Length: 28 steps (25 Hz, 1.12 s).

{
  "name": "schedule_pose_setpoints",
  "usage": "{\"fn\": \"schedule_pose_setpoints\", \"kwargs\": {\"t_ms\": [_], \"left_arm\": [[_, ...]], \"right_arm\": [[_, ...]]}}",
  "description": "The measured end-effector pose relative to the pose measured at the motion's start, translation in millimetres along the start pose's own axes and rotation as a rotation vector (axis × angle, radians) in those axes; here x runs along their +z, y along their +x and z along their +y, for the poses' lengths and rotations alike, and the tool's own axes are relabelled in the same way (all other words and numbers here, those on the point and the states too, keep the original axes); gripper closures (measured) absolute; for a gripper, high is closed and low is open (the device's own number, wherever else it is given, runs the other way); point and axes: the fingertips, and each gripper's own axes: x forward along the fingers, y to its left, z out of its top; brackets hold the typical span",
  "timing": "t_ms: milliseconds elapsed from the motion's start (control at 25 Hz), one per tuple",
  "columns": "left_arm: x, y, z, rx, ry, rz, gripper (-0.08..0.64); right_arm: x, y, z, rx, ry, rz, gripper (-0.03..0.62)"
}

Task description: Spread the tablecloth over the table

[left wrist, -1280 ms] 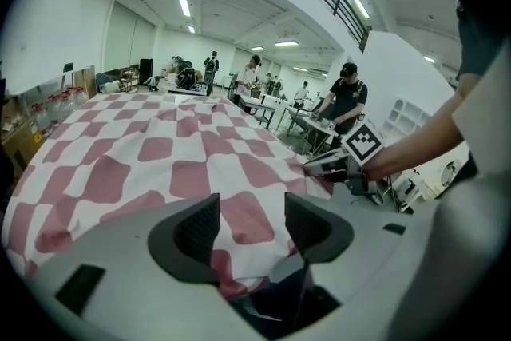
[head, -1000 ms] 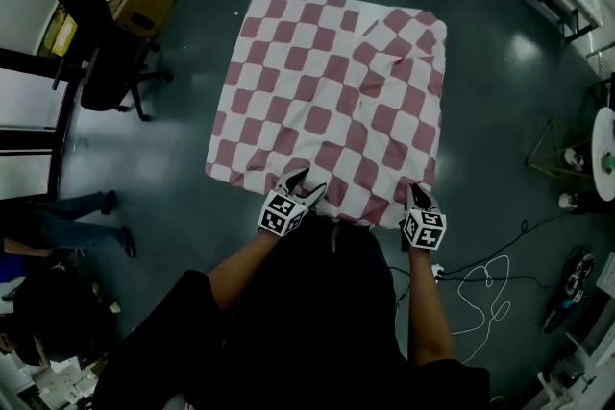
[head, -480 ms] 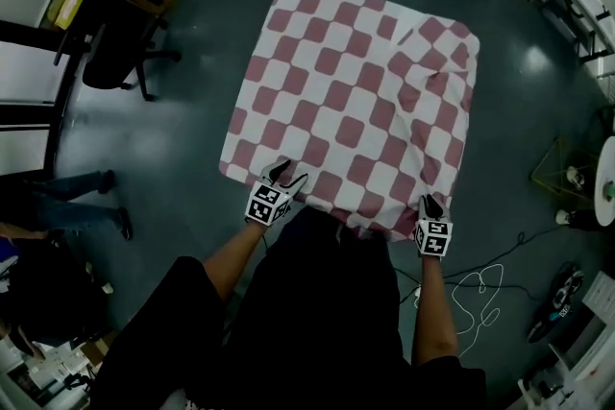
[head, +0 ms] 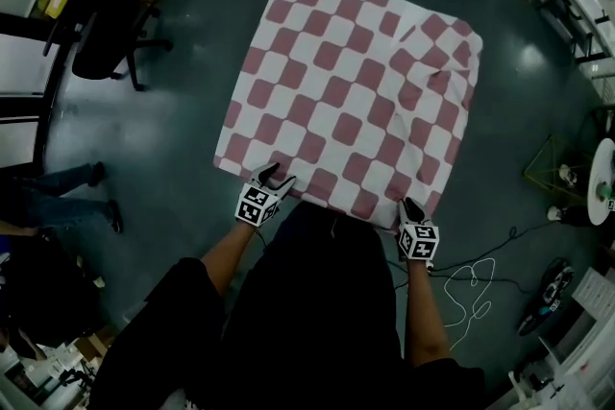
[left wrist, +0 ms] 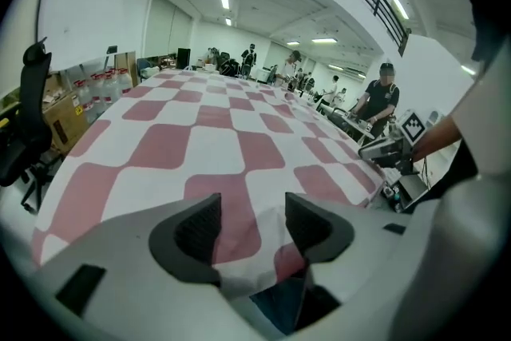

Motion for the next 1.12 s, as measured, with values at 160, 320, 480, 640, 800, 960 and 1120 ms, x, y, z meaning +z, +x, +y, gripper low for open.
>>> {"fn": "schedule_pose_setpoints", "kwargs": {"t_ms": [160, 320, 480, 640, 800, 960, 1120], "left_arm": [[2.2, -7.9, -14.7, -0.071, 0.011, 0.016, 0.301], [35.4, 9.6, -56.4, -0.191, 0.074, -0.051, 0.301], [65.8, 42.4, -103.0, -0.308, 0.083, -0.059, 0.301], [78.1, 59.1, -134.3, -0.347, 0.058, -0.052, 0.301], [116.7, 80.1, -161.9, -0.370, 0.037, -0.106, 0.301], [164.0, 116.7, -188.4, -0.349, 0.080, -0.157, 0.301], [197.7, 147.5, -206.6, -0.234, 0.033, -0.215, 0.301]], "right_arm": [[3.3, -7.0, -4.2, 0.011, 0.062, -0.030, 0.548], [24.7, 2.2, 8.3, 0.005, 0.035, -0.032, 0.466], [19.2, 18.0, -3.2, -0.085, -0.030, 0.036, 0.500], [45.8, 7.0, 1.9, -0.029, 0.026, -0.040, 0.410], [114.2, -8.5, -14.9, -0.033, -0.034, -0.159, 0.413], [190.4, -14.4, -52.9, -0.006, -0.119, -0.254, 0.450], [221.9, -10.8, -76.2, 0.101, -0.166, -0.292, 0.508]]}}
